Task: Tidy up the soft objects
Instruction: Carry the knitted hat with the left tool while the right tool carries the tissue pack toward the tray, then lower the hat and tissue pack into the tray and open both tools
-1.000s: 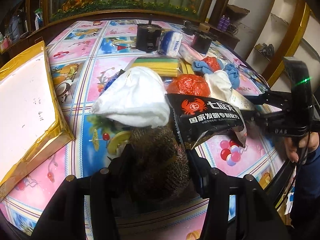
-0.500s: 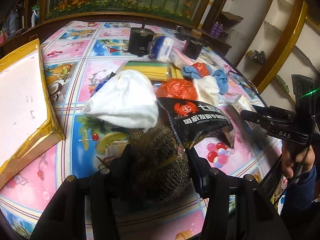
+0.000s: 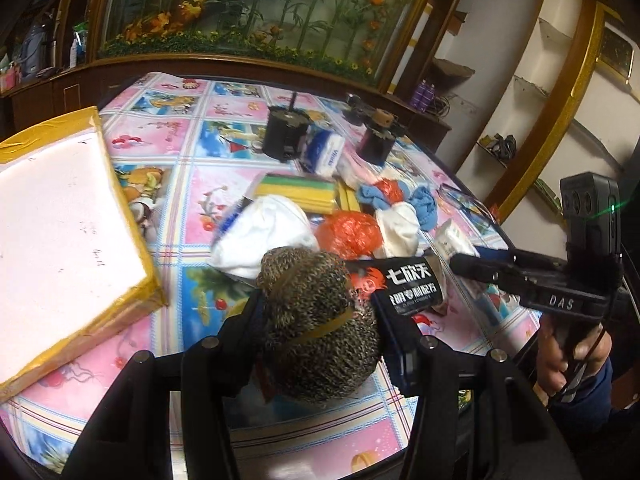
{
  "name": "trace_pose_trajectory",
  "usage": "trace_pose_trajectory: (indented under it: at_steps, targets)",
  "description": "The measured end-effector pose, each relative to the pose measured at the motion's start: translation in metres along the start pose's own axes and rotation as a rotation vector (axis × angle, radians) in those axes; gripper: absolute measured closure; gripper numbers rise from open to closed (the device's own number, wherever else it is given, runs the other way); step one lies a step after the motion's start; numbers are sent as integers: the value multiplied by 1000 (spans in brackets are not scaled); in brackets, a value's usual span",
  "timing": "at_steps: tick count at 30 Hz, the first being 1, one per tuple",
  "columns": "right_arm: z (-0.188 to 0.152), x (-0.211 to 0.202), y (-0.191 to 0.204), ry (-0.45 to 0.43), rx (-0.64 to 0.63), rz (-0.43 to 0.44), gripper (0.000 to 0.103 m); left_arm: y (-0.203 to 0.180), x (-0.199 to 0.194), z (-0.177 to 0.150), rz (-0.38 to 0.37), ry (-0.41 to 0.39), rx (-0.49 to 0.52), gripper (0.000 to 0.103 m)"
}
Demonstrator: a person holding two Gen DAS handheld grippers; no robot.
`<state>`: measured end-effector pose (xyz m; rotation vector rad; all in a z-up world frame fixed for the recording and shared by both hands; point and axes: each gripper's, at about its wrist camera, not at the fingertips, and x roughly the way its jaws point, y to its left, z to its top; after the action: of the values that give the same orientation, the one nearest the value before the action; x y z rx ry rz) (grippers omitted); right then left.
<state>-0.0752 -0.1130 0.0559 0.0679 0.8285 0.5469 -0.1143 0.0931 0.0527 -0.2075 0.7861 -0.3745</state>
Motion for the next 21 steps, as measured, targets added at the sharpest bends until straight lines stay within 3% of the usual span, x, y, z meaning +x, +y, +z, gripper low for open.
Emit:
trace_pose_trajectory:
  at_steps: [21]
  targets:
    - [58, 47, 120, 68, -139, 134, 53, 109, -86, 26, 147, -185, -134, 51]
